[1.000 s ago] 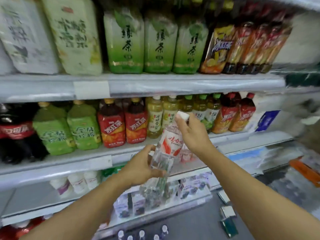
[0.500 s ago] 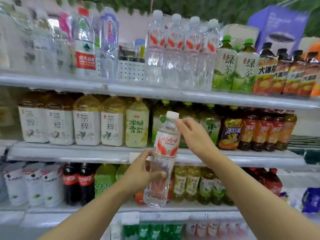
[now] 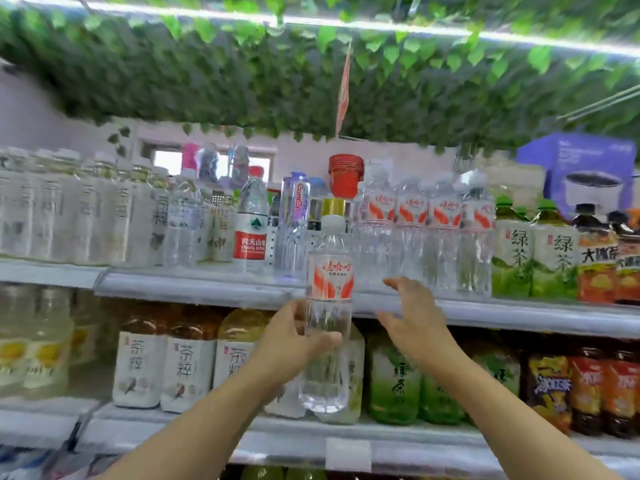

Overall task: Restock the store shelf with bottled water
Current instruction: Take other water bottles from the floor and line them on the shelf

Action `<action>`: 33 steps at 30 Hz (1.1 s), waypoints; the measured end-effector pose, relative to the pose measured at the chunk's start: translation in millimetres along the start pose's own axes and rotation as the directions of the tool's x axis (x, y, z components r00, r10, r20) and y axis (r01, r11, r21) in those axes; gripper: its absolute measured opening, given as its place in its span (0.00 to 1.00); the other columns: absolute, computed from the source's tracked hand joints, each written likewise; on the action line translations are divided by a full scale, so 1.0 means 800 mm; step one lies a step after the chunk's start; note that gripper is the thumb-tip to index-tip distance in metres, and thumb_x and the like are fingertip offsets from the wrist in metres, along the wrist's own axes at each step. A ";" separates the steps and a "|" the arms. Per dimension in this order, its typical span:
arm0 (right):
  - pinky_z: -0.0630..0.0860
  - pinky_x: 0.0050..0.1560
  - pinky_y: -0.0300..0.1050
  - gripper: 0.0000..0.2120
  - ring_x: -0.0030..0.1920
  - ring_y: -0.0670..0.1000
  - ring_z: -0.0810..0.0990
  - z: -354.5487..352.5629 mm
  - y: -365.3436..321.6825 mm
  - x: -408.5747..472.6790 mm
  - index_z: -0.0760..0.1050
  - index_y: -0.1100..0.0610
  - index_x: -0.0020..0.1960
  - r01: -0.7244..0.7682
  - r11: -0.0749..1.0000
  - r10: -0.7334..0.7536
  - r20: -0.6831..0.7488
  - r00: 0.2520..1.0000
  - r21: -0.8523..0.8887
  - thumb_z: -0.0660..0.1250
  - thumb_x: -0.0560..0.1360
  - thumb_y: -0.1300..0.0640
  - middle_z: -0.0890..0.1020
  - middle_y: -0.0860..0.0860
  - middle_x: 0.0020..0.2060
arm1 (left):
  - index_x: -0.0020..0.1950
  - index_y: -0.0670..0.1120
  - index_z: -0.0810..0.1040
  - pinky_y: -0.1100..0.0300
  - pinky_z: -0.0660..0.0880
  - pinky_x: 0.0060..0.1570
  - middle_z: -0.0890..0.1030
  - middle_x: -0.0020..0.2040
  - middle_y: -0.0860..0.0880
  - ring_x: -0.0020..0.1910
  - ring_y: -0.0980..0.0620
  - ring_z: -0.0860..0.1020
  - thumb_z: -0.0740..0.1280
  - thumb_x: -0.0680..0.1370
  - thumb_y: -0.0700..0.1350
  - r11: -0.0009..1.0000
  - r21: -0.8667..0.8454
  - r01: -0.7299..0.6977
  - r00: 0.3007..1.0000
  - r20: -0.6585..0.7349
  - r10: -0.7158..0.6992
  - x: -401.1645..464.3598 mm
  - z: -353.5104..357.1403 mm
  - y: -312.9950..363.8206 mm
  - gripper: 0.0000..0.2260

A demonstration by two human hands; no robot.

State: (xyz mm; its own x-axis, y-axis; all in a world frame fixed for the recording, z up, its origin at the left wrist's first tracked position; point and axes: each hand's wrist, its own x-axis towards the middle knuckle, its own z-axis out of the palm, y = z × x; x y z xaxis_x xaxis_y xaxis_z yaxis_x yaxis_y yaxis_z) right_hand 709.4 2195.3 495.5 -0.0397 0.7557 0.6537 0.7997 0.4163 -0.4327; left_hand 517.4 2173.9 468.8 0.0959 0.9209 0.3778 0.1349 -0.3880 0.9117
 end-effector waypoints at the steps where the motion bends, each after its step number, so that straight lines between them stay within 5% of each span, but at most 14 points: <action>1: 0.57 0.69 0.43 0.24 0.71 0.48 0.57 0.006 -0.005 0.009 0.60 0.51 0.72 0.001 1.000 -0.001 -0.003 1.000 -0.031 0.63 0.78 0.55 0.62 0.48 0.70 | 0.61 0.54 0.70 0.62 0.73 0.38 0.82 0.53 0.50 0.52 0.51 0.80 0.74 0.71 0.45 1.000 0.005 -0.012 1.000 0.005 0.012 0.012 -0.010 0.006 0.21; 5: 0.57 0.70 0.45 0.27 0.71 0.51 0.55 0.031 -0.011 0.040 0.58 0.52 0.72 0.006 0.986 -0.010 -0.023 1.000 -0.168 0.65 0.77 0.50 0.60 0.49 0.70 | 0.60 0.52 0.71 0.48 0.79 0.50 0.82 0.52 0.46 0.50 0.47 0.81 0.74 0.70 0.44 0.998 -0.017 -0.052 0.999 0.008 0.052 0.063 -0.040 0.032 0.22; 9: 0.57 0.70 0.47 0.28 0.71 0.51 0.53 0.048 -0.006 0.060 0.57 0.51 0.72 -0.037 0.977 0.026 -0.056 0.998 -0.212 0.64 0.76 0.50 0.56 0.50 0.71 | 0.64 0.49 0.68 0.58 0.74 0.42 0.80 0.51 0.47 0.49 0.50 0.79 0.74 0.71 0.45 0.992 0.024 -0.128 0.992 0.012 0.128 0.115 -0.050 0.060 0.25; 13: 0.57 0.71 0.46 0.32 0.71 0.51 0.53 0.066 0.004 0.065 0.54 0.50 0.73 -0.068 0.966 0.057 -0.050 0.997 -0.249 0.65 0.75 0.46 0.55 0.49 0.70 | 0.67 0.48 0.68 0.44 0.72 0.60 0.79 0.57 0.45 0.57 0.45 0.77 0.74 0.71 0.47 0.986 0.063 -0.157 0.987 -0.004 0.158 0.160 -0.039 0.081 0.27; 16: 0.59 0.70 0.44 0.34 0.69 0.50 0.57 0.070 0.012 0.068 0.54 0.49 0.73 -0.071 0.959 0.050 -0.084 0.995 -0.275 0.66 0.74 0.43 0.57 0.48 0.67 | 0.63 0.45 0.71 0.51 0.73 0.55 0.79 0.55 0.45 0.52 0.48 0.77 0.72 0.73 0.43 0.981 0.065 -0.181 0.983 -0.028 0.183 0.186 -0.024 0.091 0.21; 21: 0.62 0.67 0.44 0.34 0.65 0.50 0.58 0.067 0.023 0.075 0.54 0.49 0.73 0.009 0.941 -0.039 -0.081 0.996 -0.338 0.65 0.73 0.41 0.60 0.48 0.63 | 0.61 0.43 0.72 0.48 0.72 0.59 0.79 0.52 0.45 0.57 0.43 0.77 0.71 0.74 0.40 0.982 0.091 -0.164 0.983 -0.071 0.170 0.227 0.001 0.084 0.17; 33: 0.63 0.62 0.41 0.32 0.63 0.49 0.59 0.063 0.042 0.085 0.54 0.48 0.72 0.134 0.923 -0.174 -0.082 0.981 -0.360 0.62 0.74 0.40 0.61 0.47 0.61 | 0.66 0.45 0.67 0.46 0.72 0.60 0.75 0.62 0.46 0.59 0.44 0.74 0.70 0.75 0.47 0.981 0.163 -0.106 0.981 -0.144 0.129 0.265 0.025 0.044 0.23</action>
State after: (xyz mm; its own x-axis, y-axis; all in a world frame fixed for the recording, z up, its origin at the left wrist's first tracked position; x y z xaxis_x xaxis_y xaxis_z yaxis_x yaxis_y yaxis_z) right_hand 703.4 2286.4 494.3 -0.1289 0.6272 0.7681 0.9488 0.3032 -0.0884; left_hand 562.2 2354.6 577.4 -0.0305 0.8585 0.5119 0.2825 -0.4839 0.8283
